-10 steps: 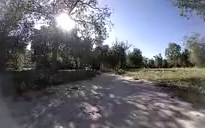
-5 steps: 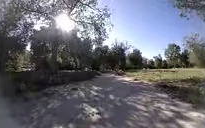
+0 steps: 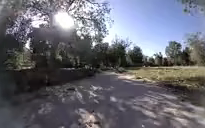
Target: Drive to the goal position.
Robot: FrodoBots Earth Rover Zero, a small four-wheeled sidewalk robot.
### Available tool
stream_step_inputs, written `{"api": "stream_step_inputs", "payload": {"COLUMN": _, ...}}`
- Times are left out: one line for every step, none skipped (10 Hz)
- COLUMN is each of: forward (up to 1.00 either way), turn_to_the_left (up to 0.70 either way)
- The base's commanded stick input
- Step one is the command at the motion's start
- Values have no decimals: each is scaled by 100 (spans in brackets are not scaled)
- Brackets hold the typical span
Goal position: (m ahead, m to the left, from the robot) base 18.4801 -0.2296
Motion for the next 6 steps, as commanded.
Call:
{"api": "stream_step_inputs", "payload": {"forward": 85, "turn_to_the_left": 0}}
{"api": "stream_step_inputs", "payload": {"forward": 85, "turn_to_the_left": 0}}
{"api": "stream_step_inputs", "payload": {"forward": 85, "turn_to_the_left": 0}}
{"api": "stream_step_inputs", "payload": {"forward": 85, "turn_to_the_left": 0}}
{"api": "stream_step_inputs", "payload": {"forward": 85, "turn_to_the_left": -24}}
{"api": "stream_step_inputs", "payload": {"forward": 85, "turn_to_the_left": -34}}
